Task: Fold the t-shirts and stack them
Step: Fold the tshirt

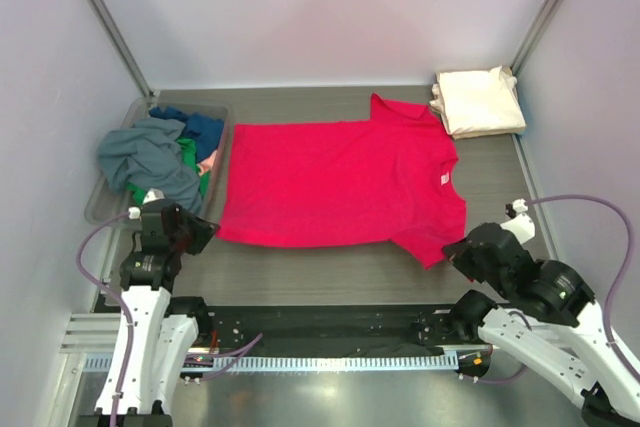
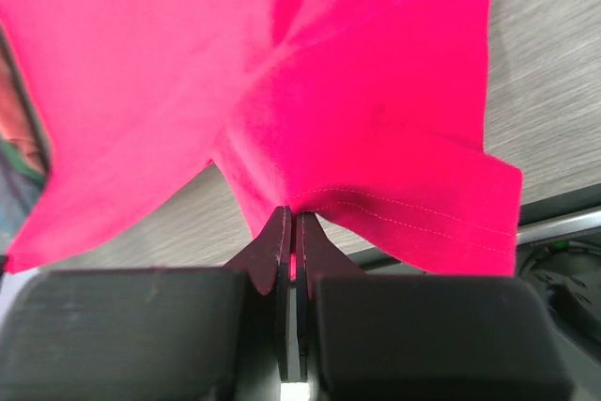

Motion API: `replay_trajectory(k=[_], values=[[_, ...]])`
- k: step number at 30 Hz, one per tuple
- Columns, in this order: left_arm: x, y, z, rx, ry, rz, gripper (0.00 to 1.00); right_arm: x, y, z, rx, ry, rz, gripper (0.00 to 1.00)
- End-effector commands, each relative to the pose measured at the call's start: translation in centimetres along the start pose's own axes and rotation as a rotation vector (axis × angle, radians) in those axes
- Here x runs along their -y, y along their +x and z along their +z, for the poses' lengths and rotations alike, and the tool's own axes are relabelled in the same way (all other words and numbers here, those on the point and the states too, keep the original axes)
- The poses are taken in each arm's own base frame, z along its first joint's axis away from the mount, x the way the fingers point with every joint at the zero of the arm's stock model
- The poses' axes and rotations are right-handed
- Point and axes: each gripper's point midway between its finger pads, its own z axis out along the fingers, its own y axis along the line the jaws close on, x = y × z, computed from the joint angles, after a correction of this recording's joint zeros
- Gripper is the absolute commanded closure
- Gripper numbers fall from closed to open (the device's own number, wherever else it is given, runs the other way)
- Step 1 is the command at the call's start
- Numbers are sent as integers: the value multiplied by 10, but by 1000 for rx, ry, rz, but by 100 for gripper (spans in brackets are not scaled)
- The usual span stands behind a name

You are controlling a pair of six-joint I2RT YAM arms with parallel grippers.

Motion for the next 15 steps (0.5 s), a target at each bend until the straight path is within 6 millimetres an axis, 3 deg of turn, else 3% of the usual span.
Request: replay_trajectory(k=[1, 4, 9, 15], values=[[7, 2, -12, -25, 19, 14, 100, 4, -16, -14, 54, 11, -8, 99], [7, 4, -4, -58, 7, 22, 100, -5, -17, -8, 53, 13, -47, 99], [16, 0, 20, -119, -12, 72, 100, -31, -40, 0, 151, 8, -134, 99], [30, -18, 46, -136, -37, 139, 100, -68, -53, 28, 191, 66, -326, 99]])
